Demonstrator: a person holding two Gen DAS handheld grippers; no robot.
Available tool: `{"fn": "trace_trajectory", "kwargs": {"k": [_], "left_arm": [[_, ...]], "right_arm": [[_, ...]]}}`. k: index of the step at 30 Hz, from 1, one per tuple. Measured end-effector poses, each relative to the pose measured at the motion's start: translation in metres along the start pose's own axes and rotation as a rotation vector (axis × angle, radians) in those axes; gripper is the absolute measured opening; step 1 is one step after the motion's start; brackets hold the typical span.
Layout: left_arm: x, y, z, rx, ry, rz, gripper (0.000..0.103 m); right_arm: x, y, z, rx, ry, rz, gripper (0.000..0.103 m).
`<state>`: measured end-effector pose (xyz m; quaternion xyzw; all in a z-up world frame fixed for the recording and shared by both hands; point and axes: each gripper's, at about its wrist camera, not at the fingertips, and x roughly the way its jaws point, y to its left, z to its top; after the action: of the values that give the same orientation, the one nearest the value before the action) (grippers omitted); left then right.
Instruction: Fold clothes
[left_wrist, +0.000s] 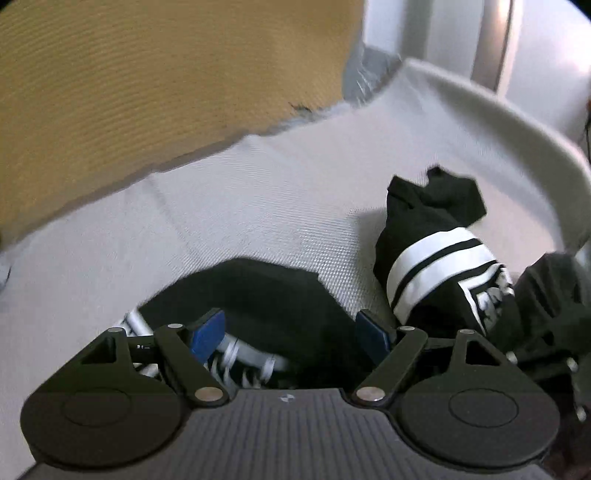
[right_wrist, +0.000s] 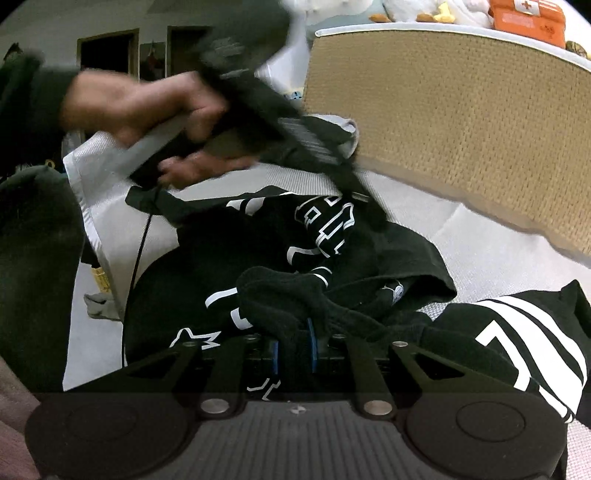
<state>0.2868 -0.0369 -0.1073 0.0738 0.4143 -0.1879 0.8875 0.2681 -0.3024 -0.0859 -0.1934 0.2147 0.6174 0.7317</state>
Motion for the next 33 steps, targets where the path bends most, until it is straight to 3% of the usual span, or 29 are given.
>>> {"fn": "trace_trajectory", "kwargs": {"k": [6,11,13,14,15,18,24,33], "left_arm": [[0.067,-0.028,0.046,0.145,0.208,0.044,0.08],[0.113,-0.044,0.045,0.285,0.389,0.126,0.075],[0.124,-0.044,0.04,0.308,0.428,0.157,0.06],[0.125,-0.042,0.039,0.297,0.429,0.156,0.033],[0.123,-0.039,0.039,0.288,0.424,0.16,0.02],[0.114,-0.031,0.038,0.263,0.397,0.158,0.015],[0.066,-0.001,0.042,0.082,0.222,0.16,0.014],[-0.017,0.04,0.03,-0.15,-0.037,0.197,0.014]], "right_arm": [[-0.002,-0.006,-0.001,0.031,-0.013,0.012,0.015],[-0.003,-0.007,-0.002,0.039,-0.02,0.017,0.015],[-0.003,-0.008,-0.002,0.047,-0.026,0.018,0.015],[-0.004,-0.009,-0.002,0.053,-0.028,0.018,0.015],[-0.004,-0.011,-0.002,0.062,-0.031,0.017,0.015],[-0.005,-0.016,-0.002,0.093,-0.04,0.01,0.015],[-0.01,-0.028,-0.002,0.166,-0.087,-0.029,0.016],[-0.033,-0.073,0.001,0.35,-0.249,-0.224,0.018]]}}
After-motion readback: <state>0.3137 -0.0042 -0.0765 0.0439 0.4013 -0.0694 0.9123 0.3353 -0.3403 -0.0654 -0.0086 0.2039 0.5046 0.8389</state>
